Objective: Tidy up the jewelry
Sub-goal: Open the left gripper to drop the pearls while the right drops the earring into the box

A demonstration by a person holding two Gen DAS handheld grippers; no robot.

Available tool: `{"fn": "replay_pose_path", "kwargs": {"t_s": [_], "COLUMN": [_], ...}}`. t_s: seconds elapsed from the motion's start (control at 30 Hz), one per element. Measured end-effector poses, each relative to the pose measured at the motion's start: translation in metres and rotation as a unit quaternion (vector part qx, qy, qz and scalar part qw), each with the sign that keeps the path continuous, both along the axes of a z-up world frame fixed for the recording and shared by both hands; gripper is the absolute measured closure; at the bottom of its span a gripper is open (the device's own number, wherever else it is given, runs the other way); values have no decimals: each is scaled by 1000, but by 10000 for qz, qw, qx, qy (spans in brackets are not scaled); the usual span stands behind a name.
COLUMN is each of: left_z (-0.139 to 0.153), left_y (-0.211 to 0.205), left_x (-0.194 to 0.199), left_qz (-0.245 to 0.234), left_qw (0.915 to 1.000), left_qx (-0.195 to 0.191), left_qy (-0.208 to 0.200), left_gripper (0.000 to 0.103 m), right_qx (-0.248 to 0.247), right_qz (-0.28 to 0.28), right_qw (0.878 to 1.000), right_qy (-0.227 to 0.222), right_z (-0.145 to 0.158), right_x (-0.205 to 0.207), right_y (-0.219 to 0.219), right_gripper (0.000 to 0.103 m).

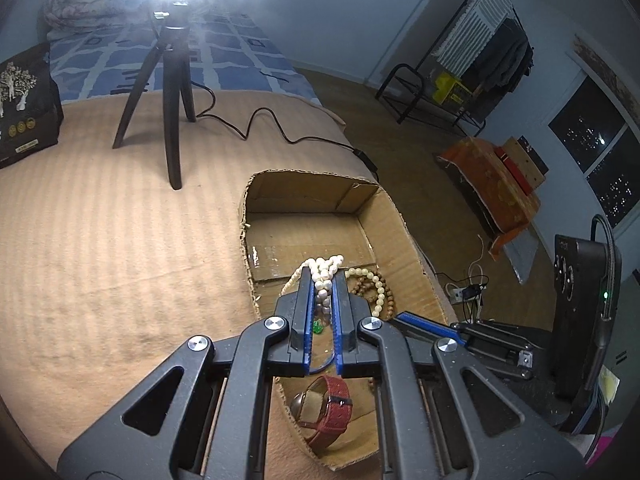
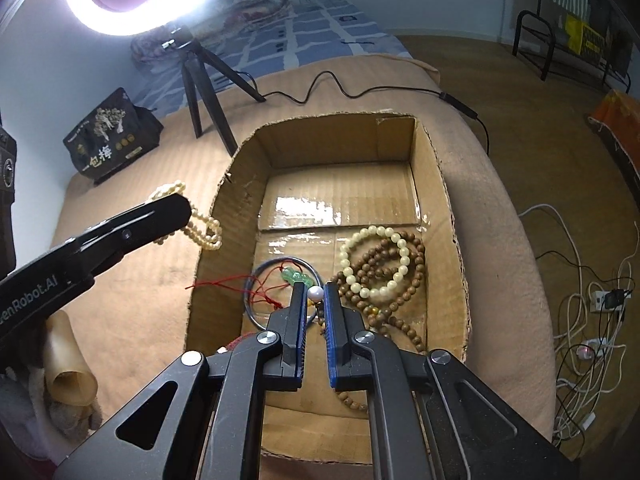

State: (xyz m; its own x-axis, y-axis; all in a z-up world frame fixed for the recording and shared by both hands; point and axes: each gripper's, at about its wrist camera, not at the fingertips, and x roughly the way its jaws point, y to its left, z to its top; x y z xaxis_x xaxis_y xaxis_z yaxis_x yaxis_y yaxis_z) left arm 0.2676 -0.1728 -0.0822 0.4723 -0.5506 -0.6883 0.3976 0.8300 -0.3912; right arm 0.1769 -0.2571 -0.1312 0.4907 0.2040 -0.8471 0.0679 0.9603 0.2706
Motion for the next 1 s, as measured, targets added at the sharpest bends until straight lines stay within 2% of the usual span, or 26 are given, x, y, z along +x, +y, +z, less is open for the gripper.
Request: {"fn": "replay_pose_path", "kwargs": {"t_s": [0.37,0.43,0.5,0.53,1.0], "left_z": [-5,-6,-6,-5,10], "left_y": [-3,-2,-1,-1,6], "left_x": [2,2,1,1,-17], "left_qz": [80,98,135,143,88], "left_qw": [9999,9998,9996,9996,9991], "left_qx": [109,174,231,241,337], "left_qy": [-39,-49,-68,-73,-261], "left_gripper": [97,93,85,82,81], "right_qx": [-63,-120,-167,-191,-349], "right_qz": [-31,-39,-77,-95,-149], "right_qw": [9999,9998,9998,9997,9993], "right_qy": [106,148,109,96,-72], "right_z": [-5,-6,-6,-5,11], "right_x": [1,2,1,0,-14], "right_y": [-2,-2,-1,-1,6], "right_gripper": [95,70,58,56,56]}}
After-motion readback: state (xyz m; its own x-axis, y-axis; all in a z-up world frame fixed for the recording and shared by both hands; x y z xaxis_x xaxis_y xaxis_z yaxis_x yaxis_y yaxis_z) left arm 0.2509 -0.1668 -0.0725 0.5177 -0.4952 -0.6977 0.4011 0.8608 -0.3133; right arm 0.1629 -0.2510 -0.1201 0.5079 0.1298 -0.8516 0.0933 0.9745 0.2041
